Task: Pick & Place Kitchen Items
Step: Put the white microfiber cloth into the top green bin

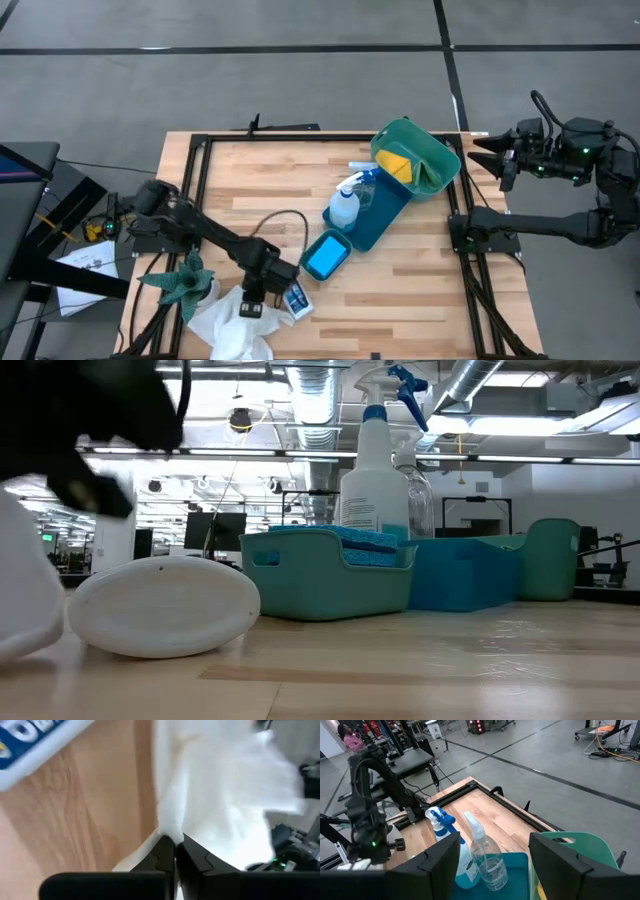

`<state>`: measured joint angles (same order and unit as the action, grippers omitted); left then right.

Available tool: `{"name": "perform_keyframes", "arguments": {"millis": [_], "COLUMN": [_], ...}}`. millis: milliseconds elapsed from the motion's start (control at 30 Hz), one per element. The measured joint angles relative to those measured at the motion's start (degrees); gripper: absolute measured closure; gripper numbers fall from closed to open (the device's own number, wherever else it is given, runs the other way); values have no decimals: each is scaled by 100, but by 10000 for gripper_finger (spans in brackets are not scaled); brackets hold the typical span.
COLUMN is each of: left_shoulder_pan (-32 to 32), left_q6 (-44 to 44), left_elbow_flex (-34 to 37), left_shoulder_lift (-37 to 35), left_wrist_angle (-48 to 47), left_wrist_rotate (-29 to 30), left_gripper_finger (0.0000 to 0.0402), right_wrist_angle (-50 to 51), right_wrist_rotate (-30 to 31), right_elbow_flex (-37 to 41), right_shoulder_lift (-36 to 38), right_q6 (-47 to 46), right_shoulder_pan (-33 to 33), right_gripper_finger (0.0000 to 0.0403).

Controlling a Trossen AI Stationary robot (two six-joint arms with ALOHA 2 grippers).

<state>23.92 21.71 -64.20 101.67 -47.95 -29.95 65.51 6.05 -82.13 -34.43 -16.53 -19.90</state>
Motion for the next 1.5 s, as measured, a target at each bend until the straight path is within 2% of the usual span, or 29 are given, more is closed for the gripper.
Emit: {"name": "perform_keyframes", "arguments": {"millis": [133, 333, 600, 900, 1033, 1200, 1267, 1500], "left_shoulder_pan": [-86, -193, -456, -879, -937, -944, -944, -1100], "left_q6": [160, 438, 650, 708, 541, 407, 404, 1108], "left_elbow_flex": [-7, -7, -7, -7, -7, -9, -9, -9], "left_shoulder_lift": [-756, -1853, -2734, -3237, -3603, -4093, -4244, -4600], "left_wrist_angle": [29, 108, 183, 268, 463, 931, 1040, 963], "left_wrist_rotate": [196, 958, 1648, 1637, 1170, 1130, 1369, 2942], "left_gripper_finger": [400, 401, 401, 401, 401, 401, 401, 401], "right_wrist_angle": [-230, -493, -904, -1435, -1733, -2016, -2162, -2741], "right_wrist_rotate": [-1, -1, -14, -52, -347, -640, -754, -1230], "right_elbow_flex": [0, 0, 0, 0, 0, -2, 0, 0], "right_shoulder_lift": [0, 0, 0, -14, -138, -357, -489, -872], "right_q6": [0, -54, -208, -169, -237, -301, -299, -299], "right_shoulder_pan": [0, 0, 0, 0, 0, 1, 0, 105], "right_gripper_finger": [175, 175, 175, 175, 175, 175, 175, 175]}}
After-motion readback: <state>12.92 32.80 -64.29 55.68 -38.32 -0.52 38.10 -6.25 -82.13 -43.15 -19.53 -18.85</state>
